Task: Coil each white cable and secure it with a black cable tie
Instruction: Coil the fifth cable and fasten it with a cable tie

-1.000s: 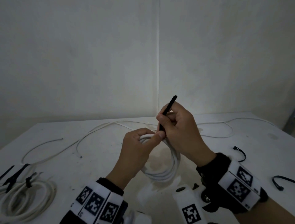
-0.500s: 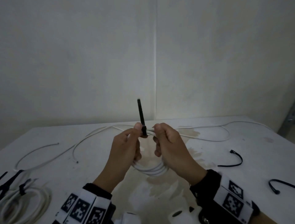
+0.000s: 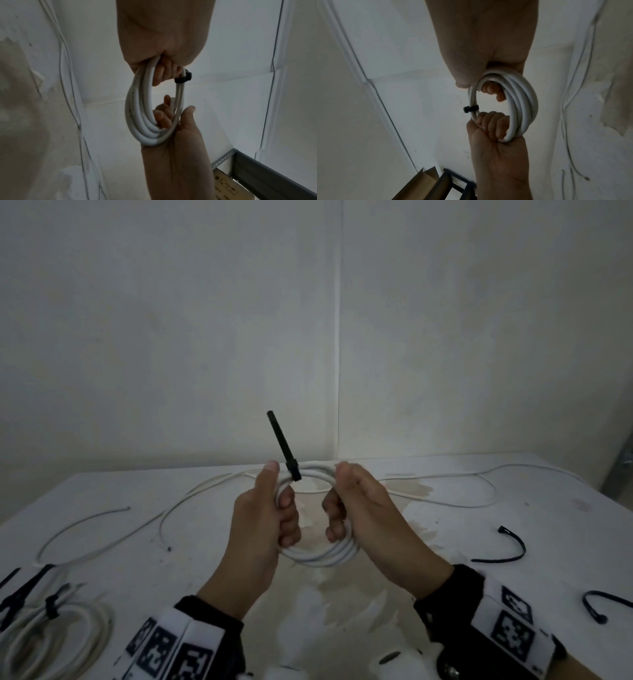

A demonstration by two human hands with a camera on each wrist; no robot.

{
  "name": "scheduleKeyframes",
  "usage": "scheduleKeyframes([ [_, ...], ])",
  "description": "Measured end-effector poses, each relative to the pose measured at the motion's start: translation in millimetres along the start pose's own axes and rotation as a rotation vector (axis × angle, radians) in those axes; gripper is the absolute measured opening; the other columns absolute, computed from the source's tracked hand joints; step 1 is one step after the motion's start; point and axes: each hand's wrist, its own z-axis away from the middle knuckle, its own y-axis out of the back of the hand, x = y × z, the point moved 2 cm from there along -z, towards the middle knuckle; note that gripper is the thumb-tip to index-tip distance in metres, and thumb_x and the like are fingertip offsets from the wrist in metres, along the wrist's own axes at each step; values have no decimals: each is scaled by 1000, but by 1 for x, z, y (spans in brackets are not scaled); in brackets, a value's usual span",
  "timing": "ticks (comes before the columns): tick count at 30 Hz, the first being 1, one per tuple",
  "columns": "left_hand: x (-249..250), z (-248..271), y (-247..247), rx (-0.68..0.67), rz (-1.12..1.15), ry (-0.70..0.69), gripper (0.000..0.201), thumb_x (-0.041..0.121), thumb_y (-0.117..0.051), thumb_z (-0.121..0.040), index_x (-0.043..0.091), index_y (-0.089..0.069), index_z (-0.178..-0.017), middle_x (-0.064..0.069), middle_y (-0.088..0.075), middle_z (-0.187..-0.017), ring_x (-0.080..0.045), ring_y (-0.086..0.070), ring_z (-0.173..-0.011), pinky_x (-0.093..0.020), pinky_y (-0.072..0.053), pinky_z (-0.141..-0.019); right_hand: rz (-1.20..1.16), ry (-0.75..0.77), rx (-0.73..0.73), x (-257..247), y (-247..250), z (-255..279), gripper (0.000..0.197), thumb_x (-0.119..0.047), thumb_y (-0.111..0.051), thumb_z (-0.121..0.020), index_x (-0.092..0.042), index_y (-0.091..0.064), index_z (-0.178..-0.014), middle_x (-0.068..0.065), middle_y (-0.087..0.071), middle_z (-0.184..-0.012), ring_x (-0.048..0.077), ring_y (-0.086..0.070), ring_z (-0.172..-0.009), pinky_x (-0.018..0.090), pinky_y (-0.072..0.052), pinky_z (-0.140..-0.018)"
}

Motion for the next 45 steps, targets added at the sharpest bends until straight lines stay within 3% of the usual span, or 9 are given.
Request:
scheduleKeyframes([
  [6, -2, 4, -4, 31, -25, -65, 53, 34, -32, -97, 15, -31, -48, 6, -23, -37, -8, -17, -32, -15, -17, -36, -27, 46, 183, 6, -6, -8, 40, -37, -35, -96, -13, -51, -68, -10, -29, -41, 6, -24, -36, 19, -25, -38],
  [12, -4, 8, -1, 28, -25, -72, 52, 36, -33, -97, 15, -33, -50, 6, -23, -37, -8, -17, -35, -19, -17, -38, 43, 85, 284, 14, -13, -11, 46, -38, -36, -96, -14, -45, -57, -9, -29, -37, 4, -26, -31, 17, -26, -37],
  [17, -11, 5, 18, -14, -3, -46, 46, 36, -34, -96, 7, -55, -68, 1, -44, -44, -11, -45, -40, -24, -43, -45, 42, 35, 236, 14, -14, -16, 44, -38, -40, -95, -12, -50, -60, -9, -29, -37, 5, -26, -31, 17, -27, -36],
  [20, -16, 8, 35, -46, -176, -140, 32, 29, -36, -96, 17, -63, -84, 0, -63, -65, -10, -65, -64, -23, -53, -59, 28, 5, 232, 14, -15, -16, 43, -39, -40, -94, -11, -52, -63, -10, -30, -37, 4, -26, -32, 17, -28, -36],
  [25, -8, 15, 58, -153, -444, -258, 15, 12, -49, -91, 19, -62, -93, 7, -68, -70, -8, -65, -67, -21, -55, -58, 58, -14, 203, 20, -24, -18, 43, -40, -39, -94, -12, -52, -65, -10, -31, -38, 5, -26, -34, 19, -29, -37],
  [29, 0, 9, 80, -46, -490, -313, 16, 8, -52, -90, 19, -63, -86, 4, -68, -66, -11, -65, -63, -22, -55, -53, 32, 10, 61, 22, -46, -13, 34, -33, -35, -96, -18, -46, -68, -13, -34, -45, 5, -29, -41, 26, -33, -46],
  [37, 7, 19, 115, -54, -298, -206, 13, 9, -52, -88, 11, -64, -90, -1, -69, -68, -10, -66, -64, -22, -55, -55, 80, 14, 29, 33, -77, -21, 29, -27, -33, -98, -15, -53, -81, -6, -36, -57, 2, -35, -40, 21, -36, -47],
  [42, 9, 25, 137, -47, -186, -155, 25, 26, -56, -72, 12, -63, -92, -1, -67, -64, -10, -64, -62, -21, -52, -53, 57, -4, 0, 39, -102, -25, 30, -26, -33, -98, -15, -54, -80, -4, -35, -57, 2, -33, -41, 17, -36, -44],
  [45, 6, 28, 150, -23, -128, -94, 16, 23, -51, -83, 15, -62, -91, 3, -67, -64, -8, -64, -64, -18, -51, -54, 50, -9, -28, 43, -115, -25, 31, -27, -33, -98, -14, -55, -80, -4, -34, -57, 3, -33, -43, 18, -36, -44],
])
